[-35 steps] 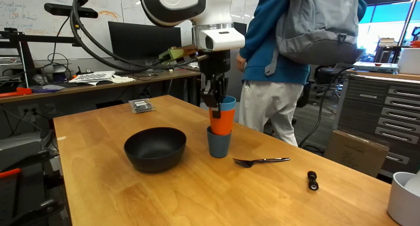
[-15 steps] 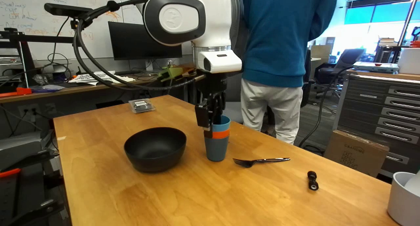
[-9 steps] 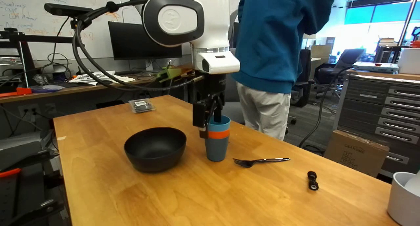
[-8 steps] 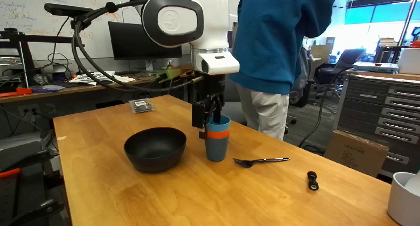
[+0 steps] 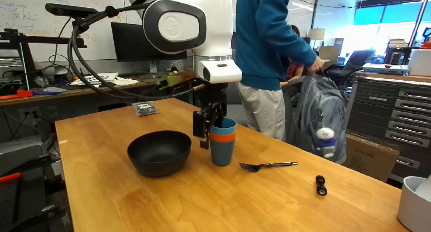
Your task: Stack the three cups and put the in the bowl, then pick the fork and put it in the cups
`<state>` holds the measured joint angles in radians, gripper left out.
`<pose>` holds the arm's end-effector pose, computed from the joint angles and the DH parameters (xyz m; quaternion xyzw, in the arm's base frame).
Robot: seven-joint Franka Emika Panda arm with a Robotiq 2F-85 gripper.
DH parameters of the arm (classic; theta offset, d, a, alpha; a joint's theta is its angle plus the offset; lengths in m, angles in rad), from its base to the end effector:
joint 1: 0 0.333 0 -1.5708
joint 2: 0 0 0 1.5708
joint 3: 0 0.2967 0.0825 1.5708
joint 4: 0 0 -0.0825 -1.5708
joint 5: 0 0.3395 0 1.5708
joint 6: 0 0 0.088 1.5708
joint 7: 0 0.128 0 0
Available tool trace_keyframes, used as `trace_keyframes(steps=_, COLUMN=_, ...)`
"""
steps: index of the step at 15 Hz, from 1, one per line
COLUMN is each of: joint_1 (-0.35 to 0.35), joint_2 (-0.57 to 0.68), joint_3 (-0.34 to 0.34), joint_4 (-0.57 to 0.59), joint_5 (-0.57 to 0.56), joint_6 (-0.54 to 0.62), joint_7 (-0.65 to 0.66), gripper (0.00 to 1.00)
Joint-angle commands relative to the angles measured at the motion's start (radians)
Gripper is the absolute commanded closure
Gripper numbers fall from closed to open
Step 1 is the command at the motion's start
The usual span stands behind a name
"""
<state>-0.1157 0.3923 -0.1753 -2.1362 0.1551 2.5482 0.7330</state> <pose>0.5206 -0.1565 0.2224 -0.8424 0.5385 -0.0118 0.0139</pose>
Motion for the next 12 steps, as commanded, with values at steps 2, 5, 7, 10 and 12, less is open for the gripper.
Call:
trace_keyframes(steps=2, joint_1=0.019, joint_2=0.006, joint_3=-0.024, joint_4=-0.001, joint_5=0.001, joint_6=0.024, joint_7=0.01, gripper=0.52)
trace_keyframes(steps=5, joint_1=0.021, joint_2=0.011, joint_3=-0.026, joint_4=-0.001, joint_5=0.001, joint_6=0.03, joint_7=0.012, gripper=0.75)
trace_keyframes(steps=7, joint_1=0.025, joint_2=0.016, joint_3=-0.027, joint_4=-0.001, joint_5=-0.004, joint_6=0.037, joint_7=0.013, gripper=0.9)
trace_keyframes(steps=10, joint_1=0.03, joint_2=0.02, joint_3=-0.028, joint_4=-0.002, joint_5=-0.005, joint_6=0.051, joint_7=0.016, gripper=0.98)
trace_keyframes(steps=12, joint_1=0.034, joint_2=0.019, joint_3=-0.027, joint_4=-0.002, joint_5=-0.004, joint_6=0.058, joint_7=0.016, gripper=0.94)
